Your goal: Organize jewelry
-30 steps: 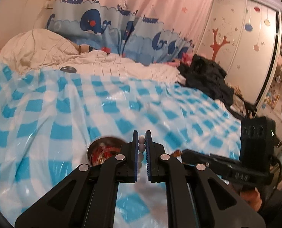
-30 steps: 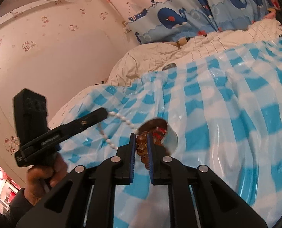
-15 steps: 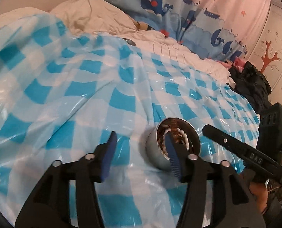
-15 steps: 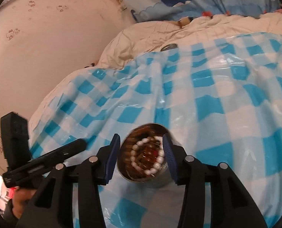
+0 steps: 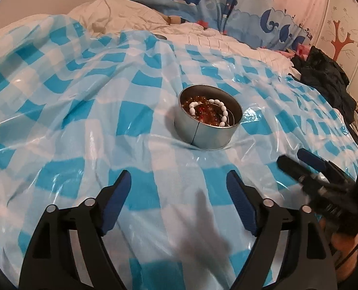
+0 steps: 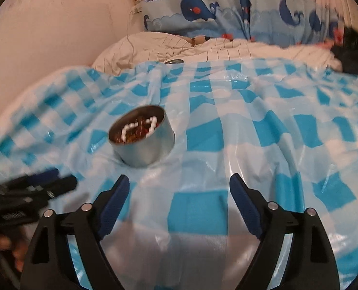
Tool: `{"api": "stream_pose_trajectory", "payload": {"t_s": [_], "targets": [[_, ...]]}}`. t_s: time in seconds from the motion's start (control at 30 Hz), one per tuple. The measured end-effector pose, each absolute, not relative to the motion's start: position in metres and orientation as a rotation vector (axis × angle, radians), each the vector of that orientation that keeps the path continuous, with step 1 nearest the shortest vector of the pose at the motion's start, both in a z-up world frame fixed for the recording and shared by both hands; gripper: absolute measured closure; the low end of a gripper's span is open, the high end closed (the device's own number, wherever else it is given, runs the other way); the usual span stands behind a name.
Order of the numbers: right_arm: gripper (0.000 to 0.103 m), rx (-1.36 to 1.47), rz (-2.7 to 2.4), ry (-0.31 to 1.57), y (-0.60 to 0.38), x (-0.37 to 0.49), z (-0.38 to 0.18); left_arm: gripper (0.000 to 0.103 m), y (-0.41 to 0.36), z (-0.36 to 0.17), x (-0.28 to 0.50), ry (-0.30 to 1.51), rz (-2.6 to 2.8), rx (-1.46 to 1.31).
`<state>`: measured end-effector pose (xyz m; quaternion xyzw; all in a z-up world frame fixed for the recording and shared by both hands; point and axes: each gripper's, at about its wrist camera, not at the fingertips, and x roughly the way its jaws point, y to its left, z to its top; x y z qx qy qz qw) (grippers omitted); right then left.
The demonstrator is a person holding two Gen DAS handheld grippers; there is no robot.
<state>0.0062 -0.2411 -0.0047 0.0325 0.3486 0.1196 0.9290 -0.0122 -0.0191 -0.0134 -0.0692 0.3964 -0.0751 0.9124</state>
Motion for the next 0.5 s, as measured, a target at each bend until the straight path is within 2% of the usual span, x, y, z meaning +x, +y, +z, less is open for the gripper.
{"api": "stream_pose_trajectory", "payload": {"t_s": [0.03,0.07,0.27,0.5], "targets": [[0.012,0.044,0.227,0.705,-0.238,0.002,-0.008,0.020,-0.018,-0.012,-0.017,0.806,-0.141,-0.140],[0.011,0.032,0.212,0.695,-0.237,-0.002,-0.011,0.019,-0.017,-0.010,-0.021,0.795,-0.130,-0.138],[0.011,0.021,0.162,0.653,-0.238,-0.007,-0.019,0.017,-0.008,-0.004,-0.024,0.768,-0.094,-0.138],[0.010,0.041,0.148,0.674,-0.240,-0.003,-0.024,0.010,-0.011,-0.004,-0.018,0.769,-0.048,-0.102]]}}
